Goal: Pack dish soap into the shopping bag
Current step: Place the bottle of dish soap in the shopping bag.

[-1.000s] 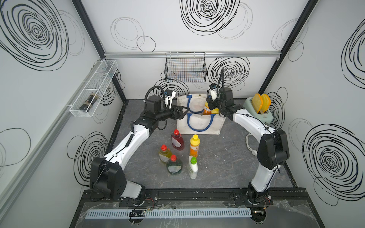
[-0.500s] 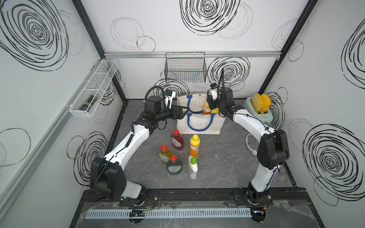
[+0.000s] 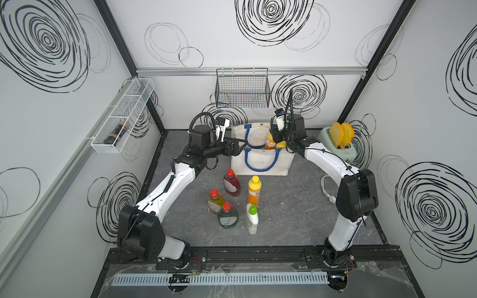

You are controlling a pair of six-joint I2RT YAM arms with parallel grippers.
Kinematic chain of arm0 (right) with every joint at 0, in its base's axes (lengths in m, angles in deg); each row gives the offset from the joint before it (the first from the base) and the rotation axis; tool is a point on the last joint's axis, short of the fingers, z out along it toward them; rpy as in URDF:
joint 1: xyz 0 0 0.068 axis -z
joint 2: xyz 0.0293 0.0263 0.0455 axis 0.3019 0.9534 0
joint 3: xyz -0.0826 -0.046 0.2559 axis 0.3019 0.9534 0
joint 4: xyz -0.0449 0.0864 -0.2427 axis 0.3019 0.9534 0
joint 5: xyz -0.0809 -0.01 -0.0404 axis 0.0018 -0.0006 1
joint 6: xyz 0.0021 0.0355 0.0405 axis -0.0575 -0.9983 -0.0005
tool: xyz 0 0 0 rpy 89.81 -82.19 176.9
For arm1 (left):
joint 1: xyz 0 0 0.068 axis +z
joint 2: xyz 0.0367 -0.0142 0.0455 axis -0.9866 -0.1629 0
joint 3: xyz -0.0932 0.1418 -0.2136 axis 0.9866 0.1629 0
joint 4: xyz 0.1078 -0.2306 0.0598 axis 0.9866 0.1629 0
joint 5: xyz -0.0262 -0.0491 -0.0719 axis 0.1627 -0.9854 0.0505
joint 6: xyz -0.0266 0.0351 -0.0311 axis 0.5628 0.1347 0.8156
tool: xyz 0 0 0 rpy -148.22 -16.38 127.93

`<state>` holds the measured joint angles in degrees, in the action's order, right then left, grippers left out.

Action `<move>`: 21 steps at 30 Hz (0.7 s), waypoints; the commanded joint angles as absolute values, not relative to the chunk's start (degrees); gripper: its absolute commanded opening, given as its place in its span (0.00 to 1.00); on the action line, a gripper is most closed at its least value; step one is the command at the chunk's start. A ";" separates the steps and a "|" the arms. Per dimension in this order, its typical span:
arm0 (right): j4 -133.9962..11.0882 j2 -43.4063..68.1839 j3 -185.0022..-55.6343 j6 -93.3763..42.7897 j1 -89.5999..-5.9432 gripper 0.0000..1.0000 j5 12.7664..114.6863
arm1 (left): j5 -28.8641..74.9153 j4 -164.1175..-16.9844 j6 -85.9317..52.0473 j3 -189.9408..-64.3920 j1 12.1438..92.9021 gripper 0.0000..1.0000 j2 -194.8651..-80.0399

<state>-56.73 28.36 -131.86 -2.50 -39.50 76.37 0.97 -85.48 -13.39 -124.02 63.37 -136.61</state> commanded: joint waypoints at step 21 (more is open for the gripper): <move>-49.26 8.46 -129.12 -4.26 -40.41 0.74 75.26 | 2.96 -84.62 -16.47 -125.45 60.25 0.96 -135.15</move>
